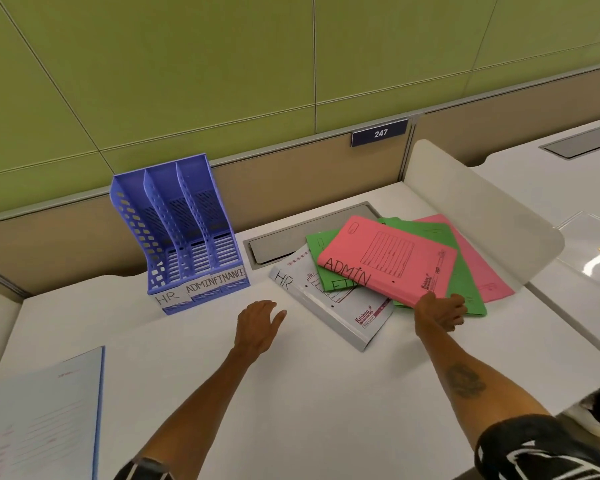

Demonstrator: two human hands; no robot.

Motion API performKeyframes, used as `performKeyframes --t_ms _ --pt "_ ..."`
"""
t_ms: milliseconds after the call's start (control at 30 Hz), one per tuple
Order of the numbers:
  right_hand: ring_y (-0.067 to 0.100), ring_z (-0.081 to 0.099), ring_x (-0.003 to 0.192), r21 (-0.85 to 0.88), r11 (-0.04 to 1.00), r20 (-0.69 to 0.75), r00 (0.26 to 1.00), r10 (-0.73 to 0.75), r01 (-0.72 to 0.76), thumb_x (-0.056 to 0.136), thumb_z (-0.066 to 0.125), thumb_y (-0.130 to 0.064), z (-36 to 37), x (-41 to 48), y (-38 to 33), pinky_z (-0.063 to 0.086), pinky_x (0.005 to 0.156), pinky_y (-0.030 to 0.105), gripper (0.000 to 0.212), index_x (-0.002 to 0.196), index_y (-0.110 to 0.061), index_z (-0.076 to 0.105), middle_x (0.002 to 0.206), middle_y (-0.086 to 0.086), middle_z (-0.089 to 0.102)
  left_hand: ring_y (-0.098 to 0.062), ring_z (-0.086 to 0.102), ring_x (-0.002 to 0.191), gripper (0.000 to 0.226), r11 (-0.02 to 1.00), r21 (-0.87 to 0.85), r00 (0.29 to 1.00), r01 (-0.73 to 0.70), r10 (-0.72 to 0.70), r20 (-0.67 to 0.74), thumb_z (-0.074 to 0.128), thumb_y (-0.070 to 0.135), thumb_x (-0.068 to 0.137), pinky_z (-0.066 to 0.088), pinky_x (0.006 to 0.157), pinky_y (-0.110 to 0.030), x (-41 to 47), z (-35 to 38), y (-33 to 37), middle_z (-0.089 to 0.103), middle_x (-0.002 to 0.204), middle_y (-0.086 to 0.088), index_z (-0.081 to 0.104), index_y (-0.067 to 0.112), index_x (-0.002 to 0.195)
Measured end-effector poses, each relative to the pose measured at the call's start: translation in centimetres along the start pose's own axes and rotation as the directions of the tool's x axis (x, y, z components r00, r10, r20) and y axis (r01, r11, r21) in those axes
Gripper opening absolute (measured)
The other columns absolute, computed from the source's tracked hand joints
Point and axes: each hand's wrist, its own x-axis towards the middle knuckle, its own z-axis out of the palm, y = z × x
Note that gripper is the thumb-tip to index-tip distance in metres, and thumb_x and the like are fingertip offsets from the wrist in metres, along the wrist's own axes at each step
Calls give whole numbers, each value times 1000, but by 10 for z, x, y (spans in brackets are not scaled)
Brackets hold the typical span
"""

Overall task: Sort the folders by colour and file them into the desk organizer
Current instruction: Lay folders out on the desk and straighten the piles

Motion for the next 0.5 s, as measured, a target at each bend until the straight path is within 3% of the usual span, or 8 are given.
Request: performKeyframes --t_ms 200,333,400,467,500 --pt "42 49 123 124 984 100 988 115 -127 98 52 -26 -4 11 -5 45 102 50 46 134 -1 40 136 22 47 -18 31 146 55 1000 13 1000 -3 2 10 33 50 102 19 123 -40 2 2 1 37 156 0 42 21 147" --pt "34 60 101 122 985 189 977 96 -120 99 50 -39 -5 16 -9 51 85 43 48 120 3 57 110 17 62 -18 31 146 55 1000 5 1000 8 -8 8 33 51 101 19 123 -39 3 1 1 37 156 1 42 21 146" --pt "29 58 96 212 970 304 951 50 -119 99 52 -32 -3 15 -11 51 80 40 38 112 3 59 105 16 61 -19 32 145 55 1000 -1 1000 13 -13 -1 33 51 101 20 123 -40 3 -1 1 38 155 0 42 21 146" --pt "29 58 102 364 909 448 894 19 -202 97 54 -16 -3 8 -16 53 74 39 17 111 -6 56 108 14 61 -19 34 144 54 1000 -11 1000 13 -13 -14 33 51 102 22 122 -40 3 -2 0 39 155 0 43 21 145" --pt "29 57 103 425 869 515 857 -1 -254 97 54 -9 -3 4 -18 52 71 38 16 113 -9 54 106 12 62 -19 34 144 54 1000 -16 1000 13 -14 -19 33 51 102 23 122 -40 2 -3 -1 40 154 0 43 21 145"
